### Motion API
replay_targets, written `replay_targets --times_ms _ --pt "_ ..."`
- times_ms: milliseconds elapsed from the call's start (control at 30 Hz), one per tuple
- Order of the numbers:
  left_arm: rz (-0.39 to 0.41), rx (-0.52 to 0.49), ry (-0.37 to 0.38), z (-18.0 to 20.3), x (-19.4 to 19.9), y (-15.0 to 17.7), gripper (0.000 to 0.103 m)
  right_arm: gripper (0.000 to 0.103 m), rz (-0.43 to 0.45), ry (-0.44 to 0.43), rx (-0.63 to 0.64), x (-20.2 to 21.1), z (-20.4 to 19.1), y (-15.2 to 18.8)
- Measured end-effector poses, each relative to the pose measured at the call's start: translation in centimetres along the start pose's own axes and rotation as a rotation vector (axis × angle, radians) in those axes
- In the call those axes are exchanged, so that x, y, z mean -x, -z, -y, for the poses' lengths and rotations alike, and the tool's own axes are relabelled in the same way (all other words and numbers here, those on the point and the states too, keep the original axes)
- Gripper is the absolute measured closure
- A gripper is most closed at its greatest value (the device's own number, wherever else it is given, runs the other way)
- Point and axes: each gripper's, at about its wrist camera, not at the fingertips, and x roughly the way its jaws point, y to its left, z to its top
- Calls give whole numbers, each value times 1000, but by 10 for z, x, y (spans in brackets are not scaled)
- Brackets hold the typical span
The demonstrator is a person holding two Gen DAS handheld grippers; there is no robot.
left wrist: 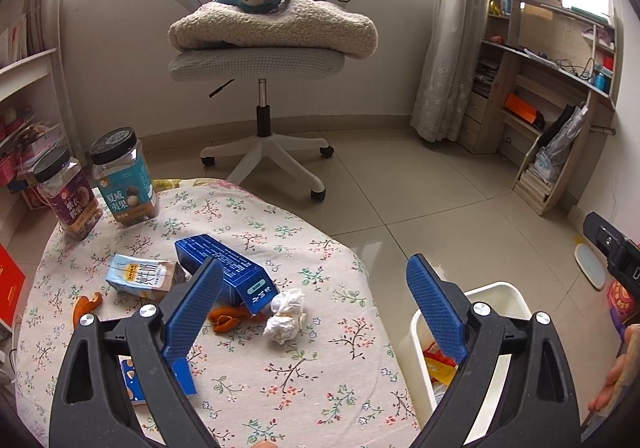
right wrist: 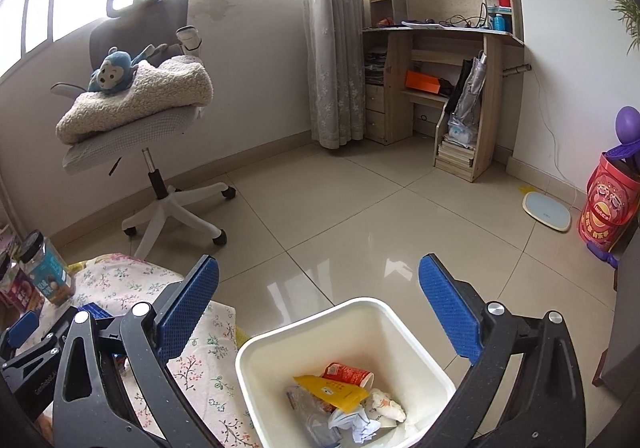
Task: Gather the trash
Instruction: 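Move both tools back over the table, then grasp the blue biscuit box with the left tool while the right tool grasps the tissue bundle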
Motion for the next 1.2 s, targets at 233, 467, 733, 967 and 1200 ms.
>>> replay_targets --times_ms 233,467,733,967,1200 --pt "-51 55 -63 -41 -5 7 13 7 -46 -65 62 -5 -45 10" --pt "-124 95 -148 -87 -17 18 12 7 -125 -139 106 -17 -90 22" --pt "-366 7 -160 -136 -54 41 12 7 -175 -195 160 -27 -132 31" --pt "-660 -320 -48 -138 -91 94 12 7 -294 -216 213 -53 -155 43" --pt "-704 -462 10 -138 -110 119 12 7 -512 -258 220 -96 -175 74"
